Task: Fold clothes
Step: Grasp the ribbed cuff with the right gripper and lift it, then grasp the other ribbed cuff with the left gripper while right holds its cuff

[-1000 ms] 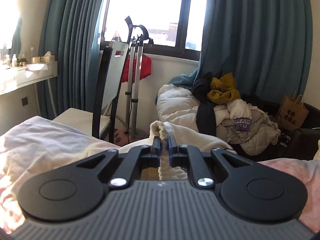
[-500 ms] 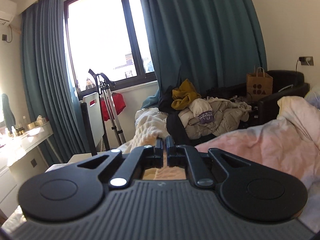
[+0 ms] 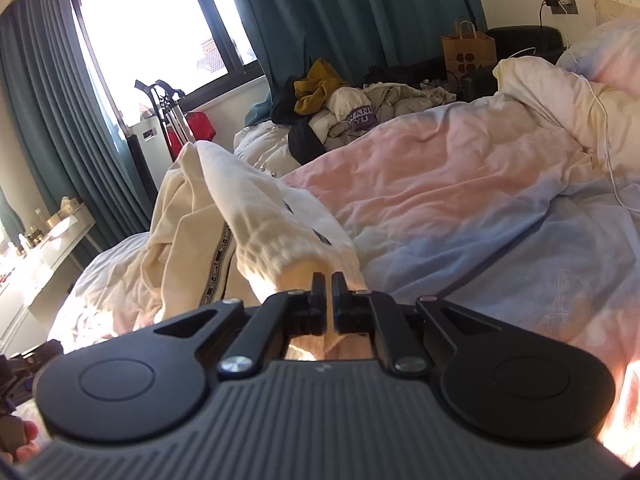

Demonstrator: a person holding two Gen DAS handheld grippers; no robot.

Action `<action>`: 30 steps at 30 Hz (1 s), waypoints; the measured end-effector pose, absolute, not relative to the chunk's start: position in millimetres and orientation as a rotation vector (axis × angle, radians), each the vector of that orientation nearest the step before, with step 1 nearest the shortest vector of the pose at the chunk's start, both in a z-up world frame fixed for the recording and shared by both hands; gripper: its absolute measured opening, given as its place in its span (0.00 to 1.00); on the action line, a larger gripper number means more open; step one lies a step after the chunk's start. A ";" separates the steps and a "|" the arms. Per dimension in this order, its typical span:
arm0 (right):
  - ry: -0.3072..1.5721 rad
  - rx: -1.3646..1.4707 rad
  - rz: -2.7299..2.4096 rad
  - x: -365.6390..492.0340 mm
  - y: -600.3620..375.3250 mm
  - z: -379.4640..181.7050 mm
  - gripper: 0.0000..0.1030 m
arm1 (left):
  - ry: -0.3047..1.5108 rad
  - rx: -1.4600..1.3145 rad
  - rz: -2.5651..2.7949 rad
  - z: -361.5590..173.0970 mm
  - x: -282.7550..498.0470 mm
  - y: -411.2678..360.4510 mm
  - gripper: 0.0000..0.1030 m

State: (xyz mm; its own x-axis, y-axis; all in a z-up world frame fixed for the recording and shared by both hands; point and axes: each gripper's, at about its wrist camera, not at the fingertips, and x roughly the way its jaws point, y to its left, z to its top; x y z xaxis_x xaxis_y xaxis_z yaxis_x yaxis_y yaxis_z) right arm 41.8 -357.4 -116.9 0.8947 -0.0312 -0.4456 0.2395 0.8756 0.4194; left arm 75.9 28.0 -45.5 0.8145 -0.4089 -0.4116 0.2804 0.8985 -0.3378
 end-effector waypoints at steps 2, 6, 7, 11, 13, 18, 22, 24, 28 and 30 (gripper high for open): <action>0.426 0.538 -0.139 31.4 -364.1 -120.3 0.08 | 0.509 -0.244 -0.367 -51.2 75.0 20.6 0.96; 0.355 0.490 -0.094 23.0 -359.9 -109.2 0.11 | 0.534 -0.210 -0.361 -62.8 73.5 8.6 0.95; 0.333 0.460 -0.080 22.3 -356.3 -104.8 0.20 | 0.543 -0.208 -0.363 -64.1 73.2 6.6 0.95; 0.301 0.386 0.025 36.8 -338.4 -98.6 0.68 | 0.551 -0.190 -0.352 -66.3 73.4 2.5 0.95; 0.298 0.354 0.089 50.9 -326.4 -95.1 0.76 | 0.554 -0.188 -0.343 -66.8 74.4 2.3 0.95; 0.354 0.215 0.217 95.3 -292.2 -92.9 0.75 | 0.569 -0.184 -0.316 -68.6 79.1 3.4 0.95; 0.435 0.155 0.306 129.5 -274.8 -107.8 0.73 | 0.602 -0.173 -0.291 -72.6 86.1 3.7 0.94; 0.477 0.124 0.315 145.8 -266.7 -118.4 0.72 | 0.618 -0.166 -0.281 -75.9 90.3 3.6 0.94; 0.529 0.134 0.340 165.1 -261.5 -139.2 0.70 | 0.643 -0.154 -0.267 -83.4 99.3 3.0 0.94; 0.546 0.108 0.340 168.6 -257.2 -146.3 0.71 | 0.657 -0.160 -0.271 -86.1 104.6 2.6 0.94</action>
State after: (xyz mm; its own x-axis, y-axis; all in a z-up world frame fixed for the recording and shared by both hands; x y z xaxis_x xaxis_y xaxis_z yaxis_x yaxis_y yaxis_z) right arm 168.6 -257.2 -146.3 0.8007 0.3446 -0.4901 -0.2875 0.9387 0.1902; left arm 104.6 2.6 -86.1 0.7587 -0.2977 -0.5794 0.1974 0.9527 -0.2310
